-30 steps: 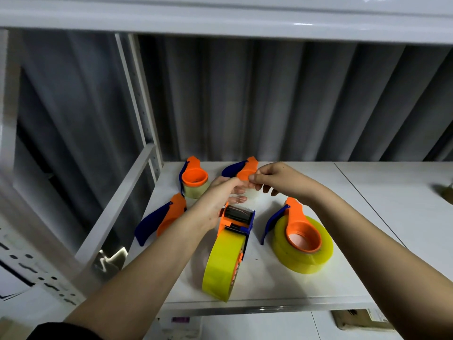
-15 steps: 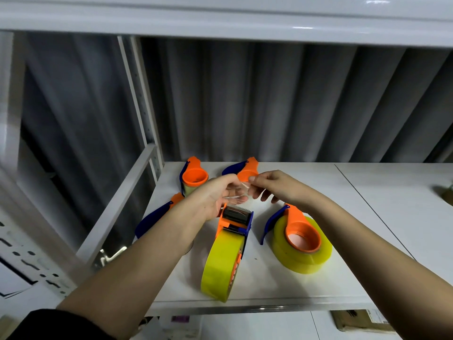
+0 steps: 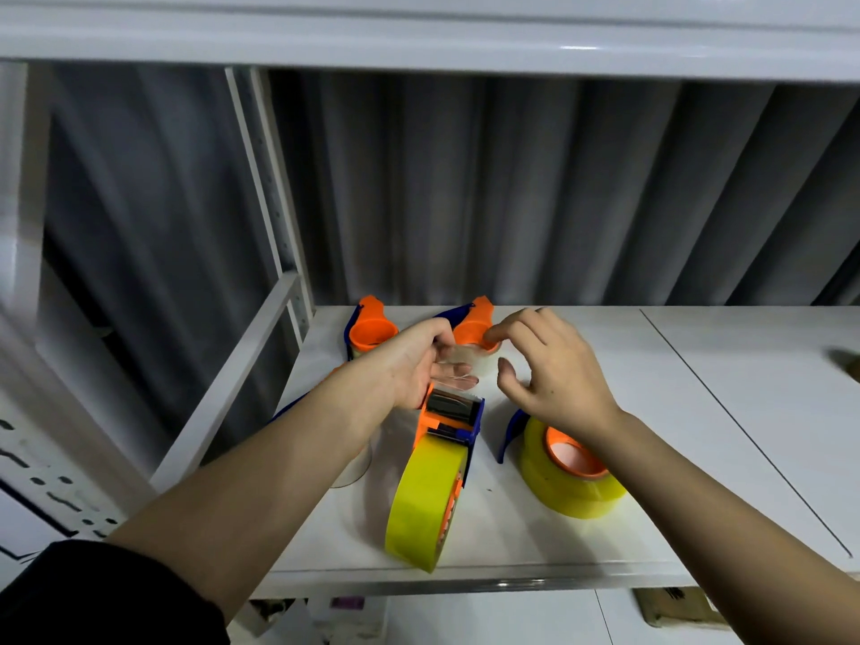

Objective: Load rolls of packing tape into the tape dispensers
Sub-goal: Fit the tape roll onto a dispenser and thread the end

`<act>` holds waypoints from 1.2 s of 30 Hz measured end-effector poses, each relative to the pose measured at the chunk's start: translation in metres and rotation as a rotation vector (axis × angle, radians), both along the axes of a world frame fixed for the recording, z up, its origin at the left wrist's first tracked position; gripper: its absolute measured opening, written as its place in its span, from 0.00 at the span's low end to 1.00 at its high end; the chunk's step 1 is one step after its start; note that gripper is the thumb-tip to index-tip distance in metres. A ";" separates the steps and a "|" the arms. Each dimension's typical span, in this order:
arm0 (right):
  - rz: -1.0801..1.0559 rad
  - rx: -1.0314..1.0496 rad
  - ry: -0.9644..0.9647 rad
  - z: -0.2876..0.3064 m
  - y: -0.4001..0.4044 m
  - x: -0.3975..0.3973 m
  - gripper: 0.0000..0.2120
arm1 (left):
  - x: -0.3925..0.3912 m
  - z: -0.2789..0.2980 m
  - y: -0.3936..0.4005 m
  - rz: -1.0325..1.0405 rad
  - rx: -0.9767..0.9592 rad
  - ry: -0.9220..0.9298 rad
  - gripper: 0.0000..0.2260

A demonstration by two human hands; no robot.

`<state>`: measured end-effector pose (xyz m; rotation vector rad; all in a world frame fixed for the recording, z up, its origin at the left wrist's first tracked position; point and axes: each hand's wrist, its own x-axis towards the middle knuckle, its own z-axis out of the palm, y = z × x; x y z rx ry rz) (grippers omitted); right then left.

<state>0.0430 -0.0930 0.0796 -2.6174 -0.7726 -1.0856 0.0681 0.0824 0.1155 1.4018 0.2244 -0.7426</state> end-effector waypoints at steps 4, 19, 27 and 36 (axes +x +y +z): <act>-0.010 -0.062 0.042 -0.008 -0.002 0.004 0.14 | 0.001 0.001 0.000 -0.009 -0.011 -0.008 0.11; 0.069 -0.021 -0.123 -0.002 0.003 0.018 0.05 | 0.005 -0.002 0.002 -0.051 0.026 -0.022 0.08; 0.023 0.338 0.131 -0.020 0.014 0.009 0.05 | 0.008 -0.011 0.005 -0.013 0.005 -0.100 0.10; 0.065 0.918 0.494 -0.026 0.030 -0.004 0.05 | 0.001 -0.031 0.003 0.066 0.008 -0.413 0.11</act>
